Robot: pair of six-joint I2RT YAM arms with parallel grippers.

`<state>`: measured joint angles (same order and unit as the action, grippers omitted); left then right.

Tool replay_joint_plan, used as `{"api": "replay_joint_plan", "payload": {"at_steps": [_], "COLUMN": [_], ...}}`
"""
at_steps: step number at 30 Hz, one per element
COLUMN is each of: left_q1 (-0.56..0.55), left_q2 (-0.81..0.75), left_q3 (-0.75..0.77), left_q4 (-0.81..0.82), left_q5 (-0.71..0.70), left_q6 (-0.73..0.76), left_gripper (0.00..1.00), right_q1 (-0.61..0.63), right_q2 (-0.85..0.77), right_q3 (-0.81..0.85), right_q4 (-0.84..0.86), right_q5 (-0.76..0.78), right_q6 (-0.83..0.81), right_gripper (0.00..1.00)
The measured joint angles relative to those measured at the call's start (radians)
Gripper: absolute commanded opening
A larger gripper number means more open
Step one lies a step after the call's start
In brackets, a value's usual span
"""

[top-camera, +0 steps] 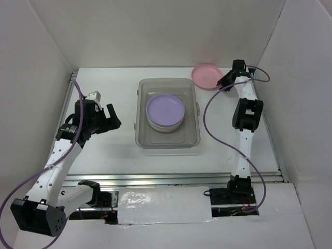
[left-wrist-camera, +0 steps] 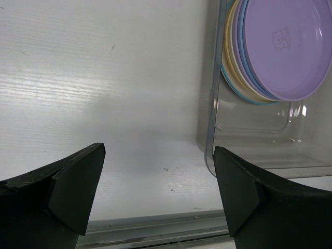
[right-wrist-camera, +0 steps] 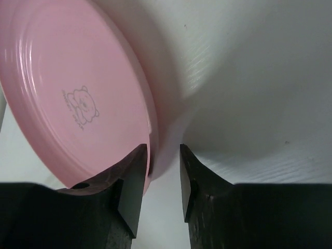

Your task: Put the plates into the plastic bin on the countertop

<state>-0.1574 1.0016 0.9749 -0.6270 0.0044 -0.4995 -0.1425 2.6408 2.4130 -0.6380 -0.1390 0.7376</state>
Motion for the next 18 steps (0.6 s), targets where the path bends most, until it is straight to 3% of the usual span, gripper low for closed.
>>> {"api": "replay_joint_plan", "payload": {"at_steps": [3, 4, 5, 12, 18], "left_q1": [0.013, 0.017, 0.019, 0.027, 0.028], "left_q2": [-0.001, -0.001, -0.001, -0.013, -0.034], "left_q3": [0.000, 0.000, 0.000, 0.000, -0.006], "left_q4": [0.000, 0.000, 0.000, 0.000, 0.001], "left_q5": [0.001, 0.001, 0.001, 0.000, 0.000], "left_q6": [0.002, 0.002, 0.002, 0.003, 0.003], "left_gripper": [0.99, 0.99, 0.99, 0.99, 0.99], "right_q1": [0.006, 0.007, 0.009, 0.007, 0.015], "right_q2": [-0.002, -0.004, -0.014, -0.201, -0.523], "right_q3": [-0.022, -0.035, -0.060, -0.345, -0.611], "right_q4": [0.006, 0.018, 0.029, 0.081, 0.102], "right_q5": [0.005, 0.006, 0.005, 0.069, 0.197], "right_q6": [0.003, 0.008, 0.003, 0.038, 0.048], "right_gripper": [0.23, 0.06, 0.00, 0.00, 0.00]}}
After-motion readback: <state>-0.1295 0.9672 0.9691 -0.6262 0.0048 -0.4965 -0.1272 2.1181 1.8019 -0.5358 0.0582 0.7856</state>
